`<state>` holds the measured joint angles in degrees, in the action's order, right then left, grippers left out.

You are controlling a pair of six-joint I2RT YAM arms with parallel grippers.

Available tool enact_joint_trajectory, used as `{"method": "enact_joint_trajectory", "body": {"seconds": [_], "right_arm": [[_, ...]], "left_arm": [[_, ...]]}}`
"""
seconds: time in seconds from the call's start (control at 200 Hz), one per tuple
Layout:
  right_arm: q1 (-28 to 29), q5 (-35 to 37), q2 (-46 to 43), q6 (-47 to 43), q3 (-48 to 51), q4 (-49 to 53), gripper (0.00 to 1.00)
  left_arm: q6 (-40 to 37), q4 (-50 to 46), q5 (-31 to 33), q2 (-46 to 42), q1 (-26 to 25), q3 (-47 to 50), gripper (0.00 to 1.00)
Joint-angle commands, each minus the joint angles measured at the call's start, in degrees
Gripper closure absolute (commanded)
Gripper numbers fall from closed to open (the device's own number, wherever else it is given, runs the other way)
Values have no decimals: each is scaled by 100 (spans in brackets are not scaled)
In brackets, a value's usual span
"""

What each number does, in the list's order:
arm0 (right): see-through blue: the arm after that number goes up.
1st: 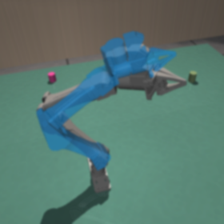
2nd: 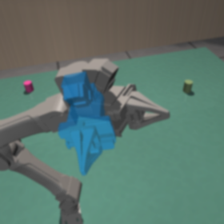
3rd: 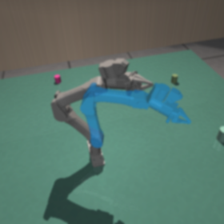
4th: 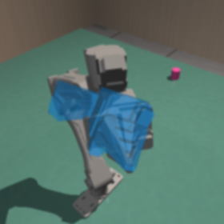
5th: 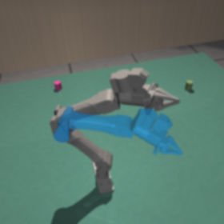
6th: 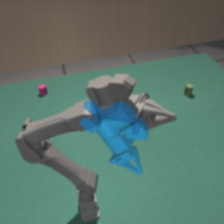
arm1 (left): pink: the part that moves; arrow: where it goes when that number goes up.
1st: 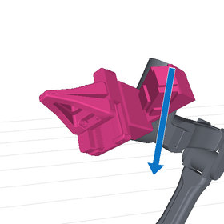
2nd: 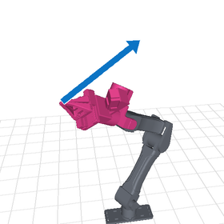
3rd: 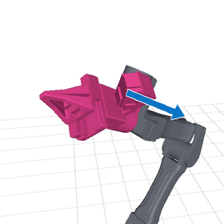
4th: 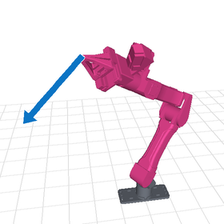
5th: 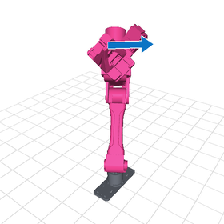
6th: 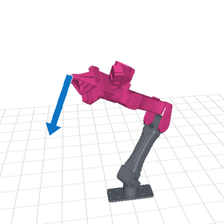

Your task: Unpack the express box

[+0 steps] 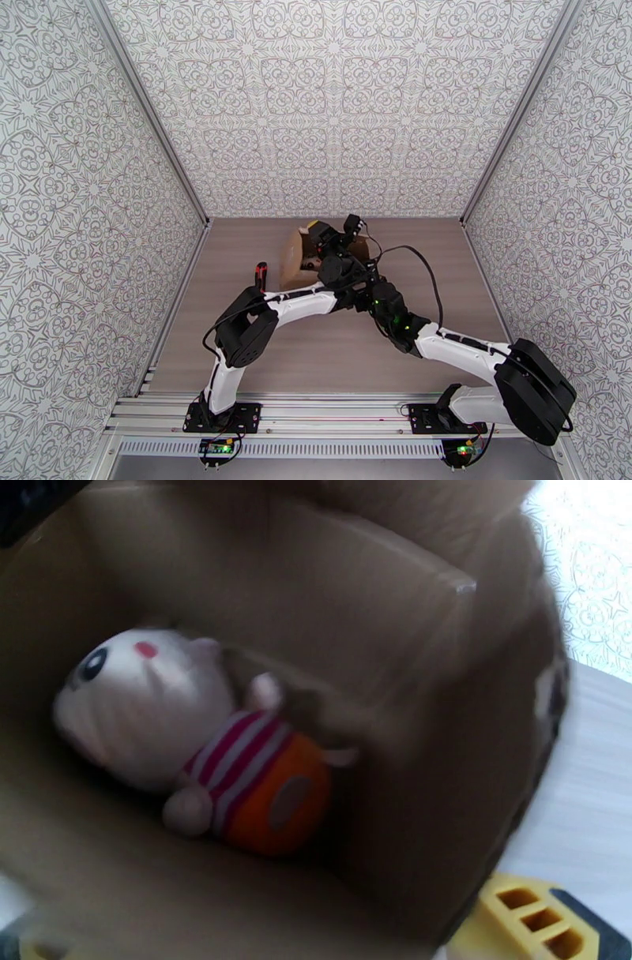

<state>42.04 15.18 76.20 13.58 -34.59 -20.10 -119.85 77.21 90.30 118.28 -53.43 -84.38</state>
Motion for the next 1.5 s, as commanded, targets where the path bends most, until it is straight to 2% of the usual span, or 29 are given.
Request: {"method": "enact_joint_trajectory", "body": {"seconds": [0.0, 0.175, 0.385, 0.535, 0.795, 0.97, 1.225, 1.4, 1.495], "right_arm": [[6, -24, -82, -14, -29, 162, 9], [5, 61, -451, 68, 154, 363, 9], [7, -50, -750, -5, 7, 861, 8], [5, -153, -818, -90, -259, 1263, 8], [0, -578, -821, 21, -819, 1338, 7], [3, -802, -531, 685, -1349, 1103, 8], [5, -2163, -539, 1766, -1389, 337, 11], [1, -3184, -793, 1833, -1038, -91, 14], [24, -3501, -939, 2021, -755, -380, 17]], "left_arm": [[-1493, 195, 532, -206, -146, 255, 48], [-1383, 205, 532, -361, -168, 329, 34], [-1307, 205, 532, -633, -97, 185, 28], [-1423, 209, 532, -857, -115, -341, 28], [-849, 207, 537, -1833, -219, 272, 27], [-610, 206, 532, -1721, -617, 261, 26], [71, 198, 531, -1779, -823, 129, 26], [629, 197, 524, -1770, -907, 378, 26], [1021, 189, 471, -1775, -904, 480, 26]]}}
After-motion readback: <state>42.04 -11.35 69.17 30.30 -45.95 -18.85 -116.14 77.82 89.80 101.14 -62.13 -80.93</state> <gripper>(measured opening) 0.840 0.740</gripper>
